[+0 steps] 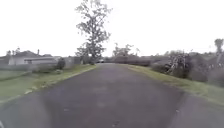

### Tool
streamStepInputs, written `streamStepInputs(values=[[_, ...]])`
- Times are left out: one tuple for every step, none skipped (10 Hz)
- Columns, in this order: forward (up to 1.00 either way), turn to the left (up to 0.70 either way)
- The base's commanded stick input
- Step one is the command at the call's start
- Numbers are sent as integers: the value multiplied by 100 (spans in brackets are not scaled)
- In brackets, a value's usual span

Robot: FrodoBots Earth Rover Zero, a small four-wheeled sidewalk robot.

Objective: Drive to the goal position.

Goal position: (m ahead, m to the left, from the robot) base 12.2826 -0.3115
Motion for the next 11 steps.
streamStepInputs(values=[[70,0],[70,0],[70,0],[70,0],[70,0],[70,0],[70,0],[70,0],[70,0],[70,0],[70,0]])
